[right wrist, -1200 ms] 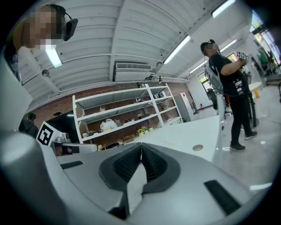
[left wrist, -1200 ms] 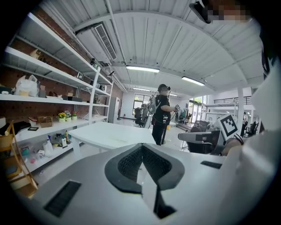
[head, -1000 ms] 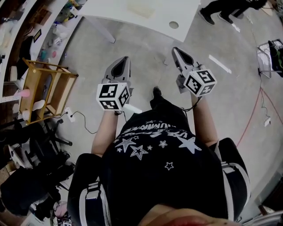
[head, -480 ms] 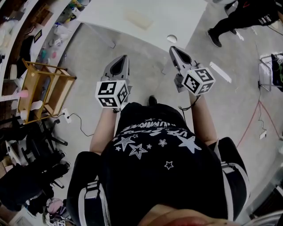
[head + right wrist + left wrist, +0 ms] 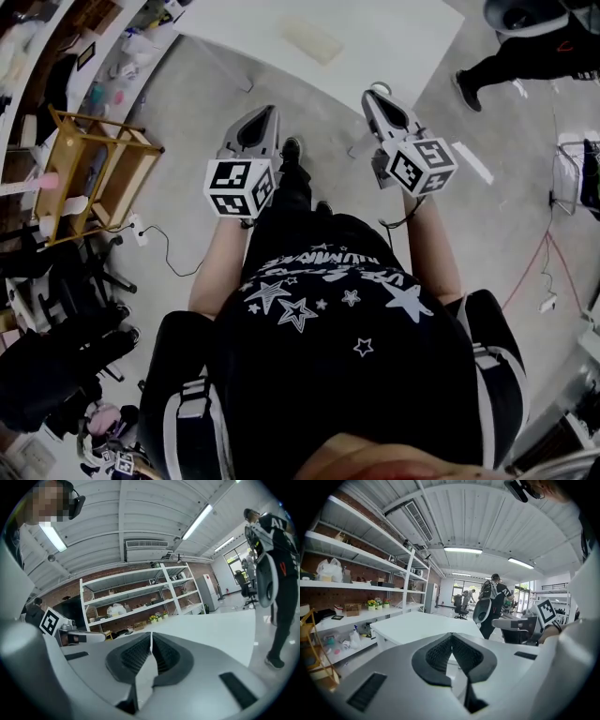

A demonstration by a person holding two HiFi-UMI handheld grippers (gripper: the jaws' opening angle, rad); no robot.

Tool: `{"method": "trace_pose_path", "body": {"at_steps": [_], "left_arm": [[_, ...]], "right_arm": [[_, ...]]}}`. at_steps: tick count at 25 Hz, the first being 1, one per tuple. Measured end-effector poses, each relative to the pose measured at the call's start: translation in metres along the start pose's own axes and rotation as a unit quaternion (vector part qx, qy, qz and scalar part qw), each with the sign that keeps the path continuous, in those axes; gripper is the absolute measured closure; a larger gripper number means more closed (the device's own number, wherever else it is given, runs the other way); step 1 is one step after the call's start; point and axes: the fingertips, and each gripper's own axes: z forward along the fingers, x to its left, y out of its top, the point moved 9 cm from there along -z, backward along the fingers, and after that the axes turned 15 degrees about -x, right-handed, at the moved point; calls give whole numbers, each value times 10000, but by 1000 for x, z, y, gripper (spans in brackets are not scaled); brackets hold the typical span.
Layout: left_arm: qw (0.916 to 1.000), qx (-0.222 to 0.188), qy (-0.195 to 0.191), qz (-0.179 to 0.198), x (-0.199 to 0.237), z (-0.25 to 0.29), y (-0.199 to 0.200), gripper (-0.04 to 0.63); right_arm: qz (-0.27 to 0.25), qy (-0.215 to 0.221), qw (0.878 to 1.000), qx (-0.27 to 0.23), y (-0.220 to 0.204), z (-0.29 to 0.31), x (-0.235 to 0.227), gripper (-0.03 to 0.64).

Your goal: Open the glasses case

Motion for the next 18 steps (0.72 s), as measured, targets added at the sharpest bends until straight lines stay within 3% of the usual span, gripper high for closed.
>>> {"method": "trace_pose_path", "body": {"at_steps": [18], "left_arm": [[9967,222,-712,-306,89,124,-25,584]], "right_arm": [[-381,-495,9967,513,-21,119,-57,607]]}}
